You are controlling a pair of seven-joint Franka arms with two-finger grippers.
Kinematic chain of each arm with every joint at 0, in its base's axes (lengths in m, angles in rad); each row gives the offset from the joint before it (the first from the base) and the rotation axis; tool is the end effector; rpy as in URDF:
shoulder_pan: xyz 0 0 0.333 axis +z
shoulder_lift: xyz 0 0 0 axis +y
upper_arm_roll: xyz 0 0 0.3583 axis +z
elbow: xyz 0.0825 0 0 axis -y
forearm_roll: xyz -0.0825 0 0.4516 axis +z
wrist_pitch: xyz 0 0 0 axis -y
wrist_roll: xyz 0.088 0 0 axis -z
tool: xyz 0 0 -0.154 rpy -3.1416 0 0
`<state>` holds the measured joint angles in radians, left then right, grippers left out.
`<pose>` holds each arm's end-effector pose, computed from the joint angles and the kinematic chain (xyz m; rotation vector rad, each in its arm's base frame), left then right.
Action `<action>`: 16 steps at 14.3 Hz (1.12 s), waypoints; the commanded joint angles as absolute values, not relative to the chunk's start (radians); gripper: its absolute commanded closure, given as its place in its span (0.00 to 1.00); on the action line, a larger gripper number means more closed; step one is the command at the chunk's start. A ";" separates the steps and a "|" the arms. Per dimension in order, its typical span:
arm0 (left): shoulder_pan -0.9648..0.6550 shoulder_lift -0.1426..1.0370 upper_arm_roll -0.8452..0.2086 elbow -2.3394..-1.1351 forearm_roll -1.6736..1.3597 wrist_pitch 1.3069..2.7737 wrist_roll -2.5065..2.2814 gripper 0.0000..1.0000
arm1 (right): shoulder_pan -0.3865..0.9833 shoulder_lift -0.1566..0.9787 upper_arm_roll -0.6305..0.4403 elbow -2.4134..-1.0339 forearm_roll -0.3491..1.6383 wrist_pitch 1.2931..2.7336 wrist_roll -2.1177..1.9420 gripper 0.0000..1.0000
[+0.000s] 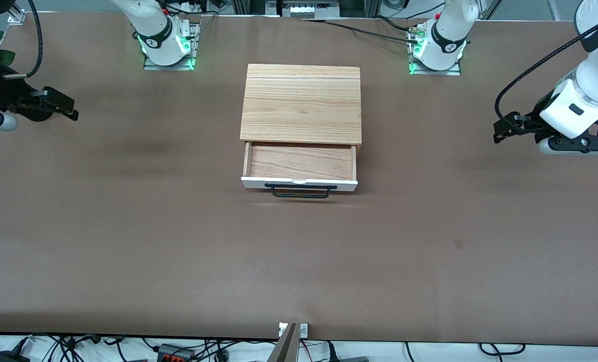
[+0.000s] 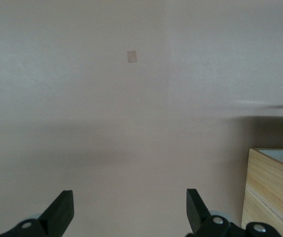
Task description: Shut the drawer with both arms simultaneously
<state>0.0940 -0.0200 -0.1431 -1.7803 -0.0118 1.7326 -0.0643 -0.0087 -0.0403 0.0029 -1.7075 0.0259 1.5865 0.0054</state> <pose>0.6173 -0.0325 0.5323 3.1340 0.0272 -0.0444 0.6008 0.0005 0.5724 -3.1132 0.0197 0.1257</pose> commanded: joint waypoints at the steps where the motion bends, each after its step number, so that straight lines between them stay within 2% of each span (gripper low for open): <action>1: 0.106 -0.018 -0.150 -1.776 -0.006 1.743 -0.048 0.00 | 0.003 -0.031 0.002 -1.690 0.023 1.569 0.029 0.00; 4: 0.103 -0.003 -0.149 -1.757 -0.015 1.743 -0.049 0.00 | 0.005 -0.031 0.002 -1.689 0.025 1.571 0.031 0.00; 8: 0.060 0.086 -0.166 -1.675 -0.015 1.743 -0.058 0.00 | 0.002 -0.026 0.002 -1.689 0.021 1.569 0.020 0.00; 11: -0.037 0.193 -0.170 -1.576 -0.017 1.741 -0.124 0.00 | 0.002 -0.014 0.002 -1.690 0.021 1.569 0.020 0.00; 16: -0.115 0.369 -0.170 -1.458 -0.098 1.752 -0.173 0.00 | 0.066 0.102 0.003 -1.690 0.038 1.586 0.018 0.00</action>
<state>-0.0941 0.2810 -0.1727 -1.5519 -0.0763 1.7671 -0.1630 0.0176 0.0476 0.0044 -1.7097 0.0279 1.5835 0.0071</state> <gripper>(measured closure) 0.000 0.000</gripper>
